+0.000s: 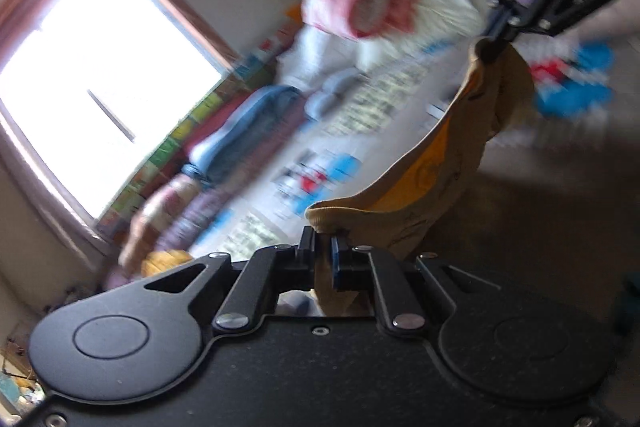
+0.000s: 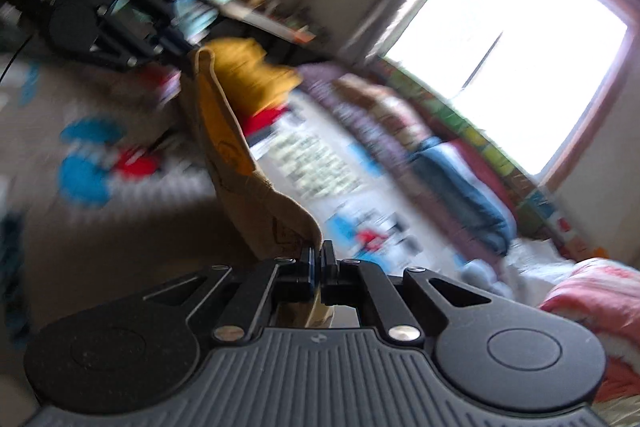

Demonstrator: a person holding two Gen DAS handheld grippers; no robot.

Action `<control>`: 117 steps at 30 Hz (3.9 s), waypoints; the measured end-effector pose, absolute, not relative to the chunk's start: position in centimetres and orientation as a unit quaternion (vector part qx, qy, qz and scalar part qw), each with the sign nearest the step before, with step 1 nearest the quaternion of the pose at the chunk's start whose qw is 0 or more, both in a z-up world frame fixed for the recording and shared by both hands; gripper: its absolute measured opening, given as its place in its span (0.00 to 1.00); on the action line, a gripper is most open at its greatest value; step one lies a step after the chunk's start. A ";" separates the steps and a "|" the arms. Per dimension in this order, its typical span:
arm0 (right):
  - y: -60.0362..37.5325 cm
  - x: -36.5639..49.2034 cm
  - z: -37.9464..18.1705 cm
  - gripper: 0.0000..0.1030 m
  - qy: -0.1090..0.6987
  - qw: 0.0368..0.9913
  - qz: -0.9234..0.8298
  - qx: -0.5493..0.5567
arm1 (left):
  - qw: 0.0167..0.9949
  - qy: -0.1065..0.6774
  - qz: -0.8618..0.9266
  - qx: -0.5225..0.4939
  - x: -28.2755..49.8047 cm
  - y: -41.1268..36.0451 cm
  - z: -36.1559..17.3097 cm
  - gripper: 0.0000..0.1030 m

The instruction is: Fold clothes

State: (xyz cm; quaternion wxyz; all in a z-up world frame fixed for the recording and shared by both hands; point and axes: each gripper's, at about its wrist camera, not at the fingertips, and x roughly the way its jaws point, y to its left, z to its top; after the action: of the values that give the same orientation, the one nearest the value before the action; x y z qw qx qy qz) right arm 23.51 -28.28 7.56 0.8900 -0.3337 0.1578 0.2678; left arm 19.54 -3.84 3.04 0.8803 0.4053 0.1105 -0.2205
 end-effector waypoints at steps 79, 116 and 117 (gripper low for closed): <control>-27.4 6.3 -8.7 0.45 0.257 0.920 0.237 0.180 | 0.884 0.341 -0.159 -0.277 8.0 7.7 -9.5 0.86; -23.6 11.2 -11.1 1.00 0.280 0.917 0.261 0.115 | 0.894 0.434 -0.097 -0.052 42.2 1.5 -5.4 0.40; -23.7 11.2 -11.1 1.00 0.279 0.917 0.261 0.118 | 0.893 0.437 -0.099 -0.052 42.5 1.4 -5.6 0.36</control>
State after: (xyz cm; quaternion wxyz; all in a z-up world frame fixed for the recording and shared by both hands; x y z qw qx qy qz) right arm 11.22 -23.68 -11.09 0.9166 0.1179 0.2786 0.2615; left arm 42.49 1.42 -5.61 0.8927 -0.0517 0.4367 -0.0987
